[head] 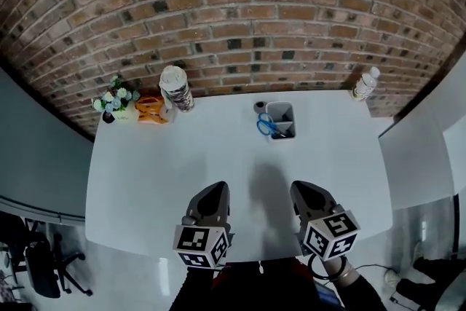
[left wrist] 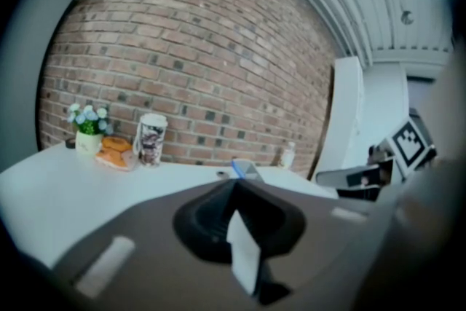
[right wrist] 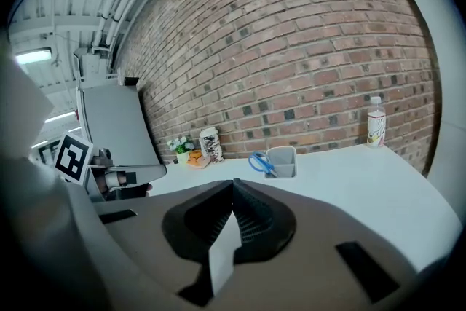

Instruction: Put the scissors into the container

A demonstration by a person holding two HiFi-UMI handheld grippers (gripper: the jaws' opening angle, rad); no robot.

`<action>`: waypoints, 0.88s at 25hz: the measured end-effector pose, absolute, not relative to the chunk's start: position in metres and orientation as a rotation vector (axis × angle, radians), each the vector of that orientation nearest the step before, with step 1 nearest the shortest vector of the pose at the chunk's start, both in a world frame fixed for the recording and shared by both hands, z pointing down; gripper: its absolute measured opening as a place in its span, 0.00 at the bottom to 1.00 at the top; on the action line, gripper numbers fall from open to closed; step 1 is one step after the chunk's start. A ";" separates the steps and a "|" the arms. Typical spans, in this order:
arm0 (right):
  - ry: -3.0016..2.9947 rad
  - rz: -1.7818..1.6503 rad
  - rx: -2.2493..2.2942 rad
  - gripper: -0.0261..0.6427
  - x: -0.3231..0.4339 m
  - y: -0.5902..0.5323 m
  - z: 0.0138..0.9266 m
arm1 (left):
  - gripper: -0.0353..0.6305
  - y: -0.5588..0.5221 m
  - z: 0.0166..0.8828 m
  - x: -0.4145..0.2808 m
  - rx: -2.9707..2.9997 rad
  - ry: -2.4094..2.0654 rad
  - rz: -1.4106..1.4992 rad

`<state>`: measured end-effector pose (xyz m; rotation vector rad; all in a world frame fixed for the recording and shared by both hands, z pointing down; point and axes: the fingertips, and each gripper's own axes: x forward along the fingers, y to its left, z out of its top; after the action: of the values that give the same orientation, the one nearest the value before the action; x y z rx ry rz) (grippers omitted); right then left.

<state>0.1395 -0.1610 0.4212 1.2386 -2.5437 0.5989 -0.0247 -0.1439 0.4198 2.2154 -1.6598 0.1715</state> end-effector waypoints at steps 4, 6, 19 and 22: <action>-2.555 0.567 1.221 0.05 0.131 -0.148 0.416 | 0.06 -0.127 0.418 -0.036 2.205 -1.671 0.166; -2.562 0.541 1.211 0.05 0.126 -0.141 0.412 | 0.06 -0.119 0.418 -0.041 2.203 -1.667 0.164; -2.637 0.414 1.245 0.05 0.103 -0.089 0.378 | 0.06 -0.059 0.400 -0.086 2.211 -1.732 0.120; -2.653 0.415 1.197 0.05 0.096 -0.079 0.380 | 0.06 -0.042 0.400 -0.103 2.167 -1.787 0.106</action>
<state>0.0955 -0.0795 0.3798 1.1965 -2.6533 0.4147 -0.1033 -0.0417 0.4000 2.1667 -1.7870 0.1057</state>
